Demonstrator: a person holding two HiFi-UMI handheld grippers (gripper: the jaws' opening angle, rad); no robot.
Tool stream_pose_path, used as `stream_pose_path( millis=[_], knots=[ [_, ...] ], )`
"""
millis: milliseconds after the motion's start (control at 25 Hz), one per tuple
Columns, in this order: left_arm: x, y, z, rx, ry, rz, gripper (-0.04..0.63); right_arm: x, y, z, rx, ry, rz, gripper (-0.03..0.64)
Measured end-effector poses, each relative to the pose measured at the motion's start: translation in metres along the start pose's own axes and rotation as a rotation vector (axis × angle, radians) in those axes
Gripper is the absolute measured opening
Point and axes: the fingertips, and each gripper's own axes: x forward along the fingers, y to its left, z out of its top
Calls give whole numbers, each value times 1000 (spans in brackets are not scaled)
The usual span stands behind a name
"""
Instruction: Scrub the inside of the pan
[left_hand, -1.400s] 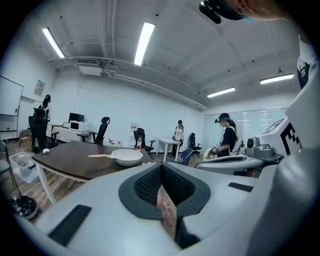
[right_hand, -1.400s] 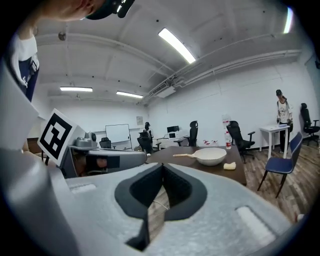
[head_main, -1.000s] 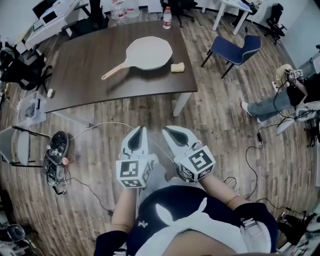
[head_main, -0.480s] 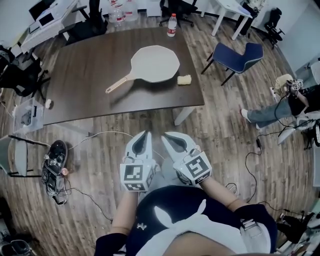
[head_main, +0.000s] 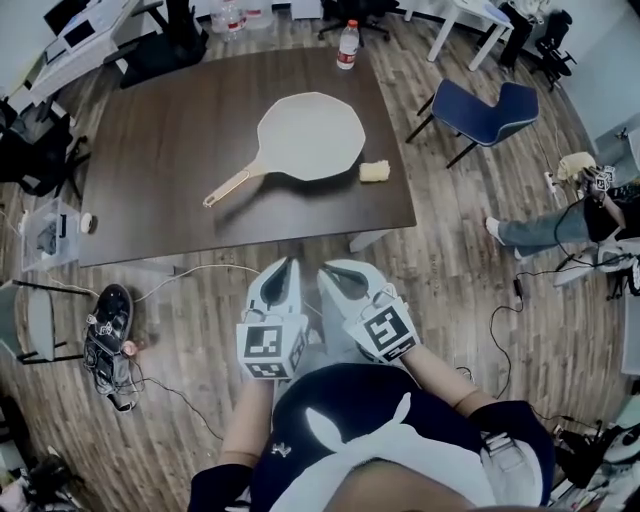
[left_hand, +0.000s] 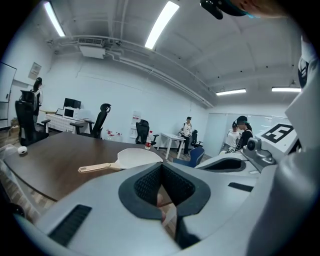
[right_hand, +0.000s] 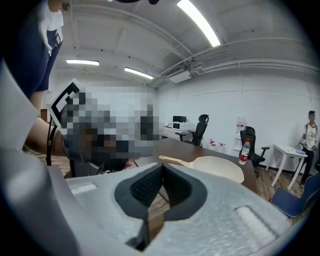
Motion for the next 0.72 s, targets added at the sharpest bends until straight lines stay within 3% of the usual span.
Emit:
stream_pose_path(
  millis=[160,400,560,640,720],
  knots=[
    [58,16,25,-62,-11,4,3,27,-49,7,-10,5,16,0],
    [135,10,58,13,-14,2,3,49,-141,4,-10,26,-8,2],
    [173,18,68,11,-1,32,3,65,-193,-10,11,70,-5,5],
    [186,27,69,2,16,59,3,74,-210,-20,13,117,21,63],
    [197,35,73,-6,27,90,3,83,-224,-32,12,171,65,64]
  ],
)
